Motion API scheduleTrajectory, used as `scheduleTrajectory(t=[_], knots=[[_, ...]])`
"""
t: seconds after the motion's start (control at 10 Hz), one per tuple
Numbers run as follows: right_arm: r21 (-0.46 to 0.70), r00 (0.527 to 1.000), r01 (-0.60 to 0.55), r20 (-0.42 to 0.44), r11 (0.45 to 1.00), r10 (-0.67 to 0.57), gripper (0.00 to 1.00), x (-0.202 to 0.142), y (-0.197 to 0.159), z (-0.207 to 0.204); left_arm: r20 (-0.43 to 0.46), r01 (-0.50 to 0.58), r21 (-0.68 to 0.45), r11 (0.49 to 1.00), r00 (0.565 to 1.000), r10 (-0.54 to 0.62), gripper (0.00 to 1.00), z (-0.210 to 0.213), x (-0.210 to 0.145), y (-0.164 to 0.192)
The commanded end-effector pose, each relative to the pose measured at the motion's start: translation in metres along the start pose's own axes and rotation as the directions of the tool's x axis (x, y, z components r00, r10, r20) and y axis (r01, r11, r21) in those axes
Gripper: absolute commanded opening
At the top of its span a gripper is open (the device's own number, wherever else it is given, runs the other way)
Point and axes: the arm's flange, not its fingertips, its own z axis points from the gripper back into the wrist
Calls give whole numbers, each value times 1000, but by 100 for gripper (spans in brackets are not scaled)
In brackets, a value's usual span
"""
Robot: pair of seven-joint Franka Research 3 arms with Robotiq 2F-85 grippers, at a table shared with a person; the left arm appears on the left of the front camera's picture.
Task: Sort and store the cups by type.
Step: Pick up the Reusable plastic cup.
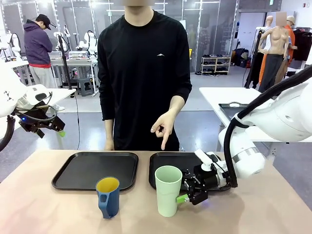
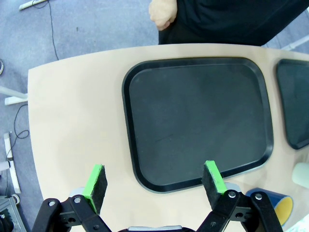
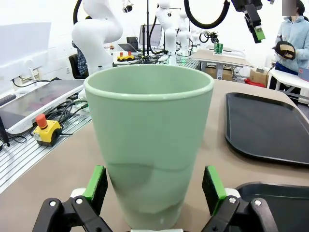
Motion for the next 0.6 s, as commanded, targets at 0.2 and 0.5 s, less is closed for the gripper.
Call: scheduleTrajectory(t=[0.2, 0.5], knots=[[6, 1000, -30, 6, 1000, 30, 100, -1, -5, -23, 8, -4, -3, 1000, 1000, 4, 100, 1, 0, 2], [-10, 1000, -10, -12, 1000, 10, 100, 0, -4, -37, 8, -4, -3, 1000, 1000, 4, 100, 1, 0, 2]])
